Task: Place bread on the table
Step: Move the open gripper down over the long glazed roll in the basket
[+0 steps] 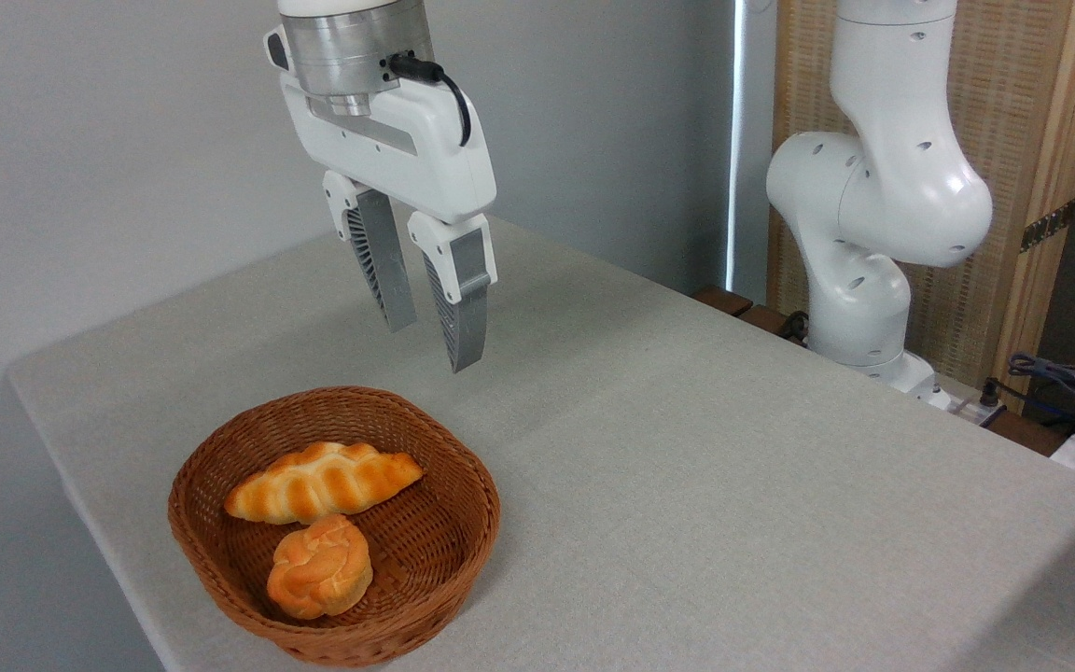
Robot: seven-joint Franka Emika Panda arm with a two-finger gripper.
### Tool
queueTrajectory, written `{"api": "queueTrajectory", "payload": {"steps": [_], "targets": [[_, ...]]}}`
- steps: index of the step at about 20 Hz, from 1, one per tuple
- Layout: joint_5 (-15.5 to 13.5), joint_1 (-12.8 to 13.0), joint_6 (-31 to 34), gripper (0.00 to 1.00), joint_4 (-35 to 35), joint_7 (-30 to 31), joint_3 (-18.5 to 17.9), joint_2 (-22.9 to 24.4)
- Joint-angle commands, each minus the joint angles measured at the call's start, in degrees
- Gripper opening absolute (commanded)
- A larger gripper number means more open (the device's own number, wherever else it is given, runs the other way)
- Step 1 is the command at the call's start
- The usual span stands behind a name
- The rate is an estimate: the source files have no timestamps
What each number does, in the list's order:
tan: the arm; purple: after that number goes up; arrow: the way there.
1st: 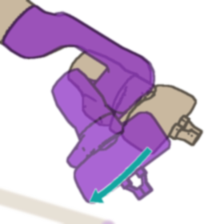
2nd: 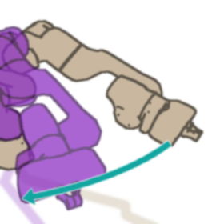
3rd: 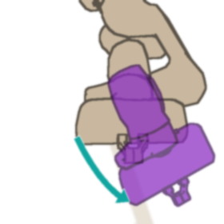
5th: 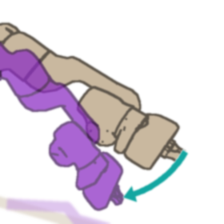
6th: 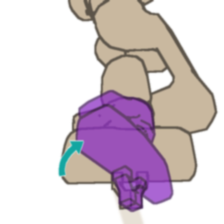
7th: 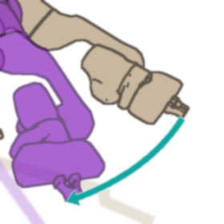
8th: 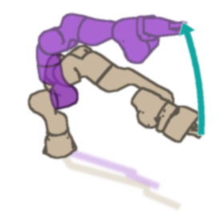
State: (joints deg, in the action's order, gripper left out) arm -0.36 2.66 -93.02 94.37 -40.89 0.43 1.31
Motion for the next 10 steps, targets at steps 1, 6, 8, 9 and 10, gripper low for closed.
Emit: {"api": "queueTrajectory", "payload": {"steps": [1, 6, 8, 9, 10], "targets": [[0.0, 0.3, -4.1, 1.0, 4.5, 0.4, -1.5, 2.4], [-0.1, 0.3, -4.1, 1.0, 4.5, 0.4, -1.5, 2.5], [-0.1, 0.4, -4.2, 1.0, 4.5, 0.4, -1.4, 2.5], [-0.1, 0.6, -4.2, 1.0, 4.5, 0.5, -1.0, 2.4], [-0.2, 1.3, -4.4, 1.0, 4.5, 0.5, -0.9, 2.1]]}}
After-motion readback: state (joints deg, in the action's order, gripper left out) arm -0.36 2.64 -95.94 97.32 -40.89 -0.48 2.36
